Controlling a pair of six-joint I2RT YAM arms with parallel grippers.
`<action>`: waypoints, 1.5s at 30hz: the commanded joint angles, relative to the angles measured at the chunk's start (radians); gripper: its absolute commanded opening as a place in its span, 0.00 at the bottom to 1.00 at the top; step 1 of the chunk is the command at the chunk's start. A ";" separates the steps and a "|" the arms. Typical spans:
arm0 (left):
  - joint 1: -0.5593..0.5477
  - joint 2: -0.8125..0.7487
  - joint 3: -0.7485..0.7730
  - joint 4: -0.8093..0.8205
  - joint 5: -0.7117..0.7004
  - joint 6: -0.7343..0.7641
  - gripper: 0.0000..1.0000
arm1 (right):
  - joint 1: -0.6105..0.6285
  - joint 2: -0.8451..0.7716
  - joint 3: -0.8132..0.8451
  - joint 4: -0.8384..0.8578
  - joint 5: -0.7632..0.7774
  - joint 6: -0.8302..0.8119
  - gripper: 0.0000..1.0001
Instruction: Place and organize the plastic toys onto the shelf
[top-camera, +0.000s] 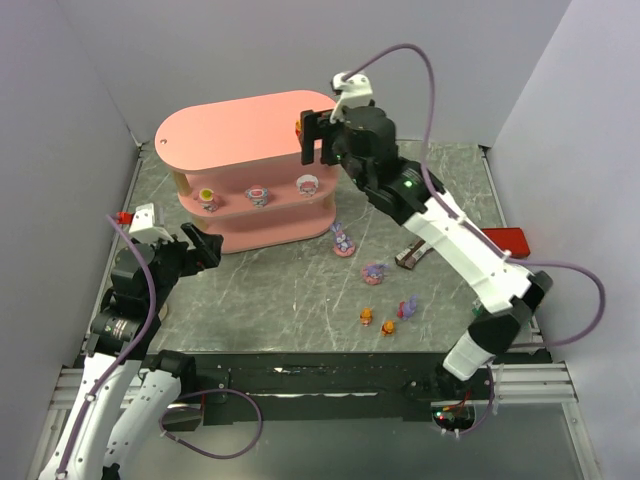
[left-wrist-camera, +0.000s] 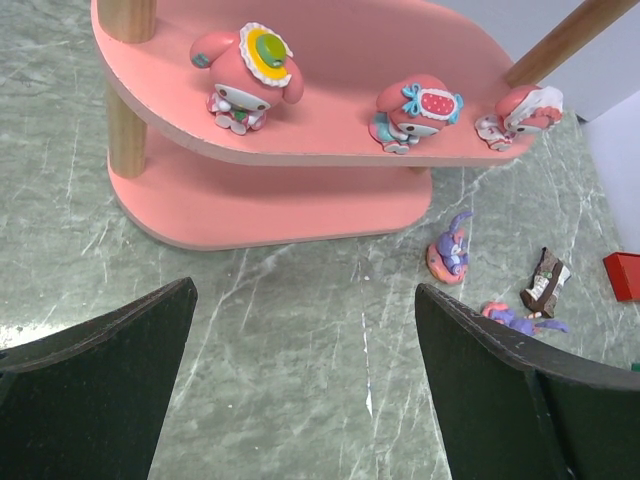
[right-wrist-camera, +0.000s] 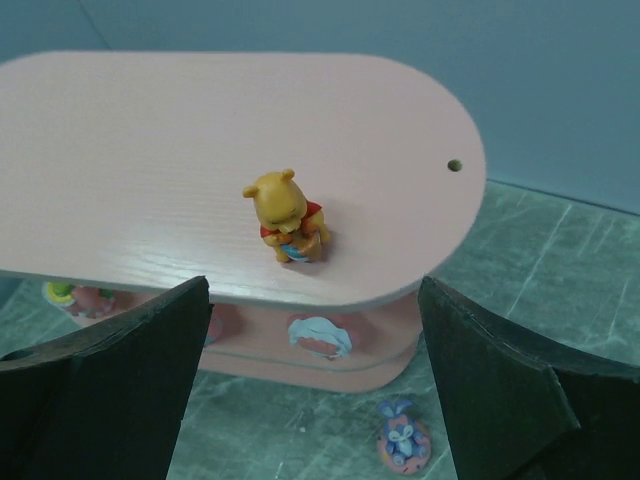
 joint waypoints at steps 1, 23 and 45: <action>0.008 -0.031 -0.004 0.019 0.009 0.009 0.96 | -0.009 -0.128 -0.072 0.062 -0.003 0.009 0.92; -0.143 0.039 -0.179 0.416 0.534 -0.181 0.96 | -0.010 -0.778 -0.943 -0.079 0.067 0.359 0.91; -1.108 0.999 0.080 0.561 -0.596 -0.503 0.80 | -0.027 -0.971 -1.008 -0.245 0.225 0.451 0.91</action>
